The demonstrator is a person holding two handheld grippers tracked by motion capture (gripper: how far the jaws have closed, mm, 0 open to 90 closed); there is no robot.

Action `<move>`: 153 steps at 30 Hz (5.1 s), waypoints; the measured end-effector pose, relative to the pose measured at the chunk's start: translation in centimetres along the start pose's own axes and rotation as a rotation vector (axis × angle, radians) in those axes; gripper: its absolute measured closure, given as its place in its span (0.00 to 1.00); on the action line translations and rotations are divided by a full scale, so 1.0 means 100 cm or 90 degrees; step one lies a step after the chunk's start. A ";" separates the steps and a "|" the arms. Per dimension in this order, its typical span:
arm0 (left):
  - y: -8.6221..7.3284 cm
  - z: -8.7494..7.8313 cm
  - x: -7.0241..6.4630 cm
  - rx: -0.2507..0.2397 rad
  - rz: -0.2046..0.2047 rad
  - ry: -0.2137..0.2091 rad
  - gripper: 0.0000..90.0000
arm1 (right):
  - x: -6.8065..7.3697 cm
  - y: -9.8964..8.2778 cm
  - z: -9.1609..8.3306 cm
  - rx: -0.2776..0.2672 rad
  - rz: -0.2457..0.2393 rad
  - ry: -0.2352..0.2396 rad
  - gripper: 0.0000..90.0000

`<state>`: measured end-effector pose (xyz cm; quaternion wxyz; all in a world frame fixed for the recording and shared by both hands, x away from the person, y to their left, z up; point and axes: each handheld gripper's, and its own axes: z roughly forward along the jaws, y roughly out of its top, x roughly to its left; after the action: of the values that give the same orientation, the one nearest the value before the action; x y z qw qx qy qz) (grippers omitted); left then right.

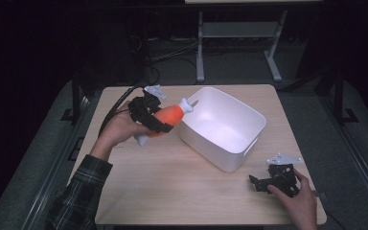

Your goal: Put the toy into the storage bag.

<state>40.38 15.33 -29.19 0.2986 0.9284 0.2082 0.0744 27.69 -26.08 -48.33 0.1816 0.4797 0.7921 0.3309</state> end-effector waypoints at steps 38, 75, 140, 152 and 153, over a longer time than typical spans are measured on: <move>0.093 0.031 0.014 0.000 0.062 -0.011 0.26 | 0.000 0.000 0.000 0.000 0.001 -0.001 0.00; 0.124 0.099 0.024 0.044 0.078 -0.044 0.25 | 0.000 0.000 0.000 0.000 0.001 -0.001 0.00; -0.014 0.013 0.007 -0.097 -0.039 0.073 0.16 | -0.001 0.001 0.001 0.000 -0.001 -0.001 0.00; -0.067 0.006 -0.009 -0.115 -0.067 0.096 0.16 | -0.001 0.001 0.001 0.000 -0.001 -0.001 0.00; -0.071 0.006 -0.010 -0.119 -0.071 0.096 0.16 | -0.001 0.001 0.001 0.000 -0.001 -0.001 0.00</move>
<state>37.18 19.79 -33.84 0.3706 0.8753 0.2738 0.1465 27.83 -26.09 -48.34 0.1823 0.4796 0.7922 0.3305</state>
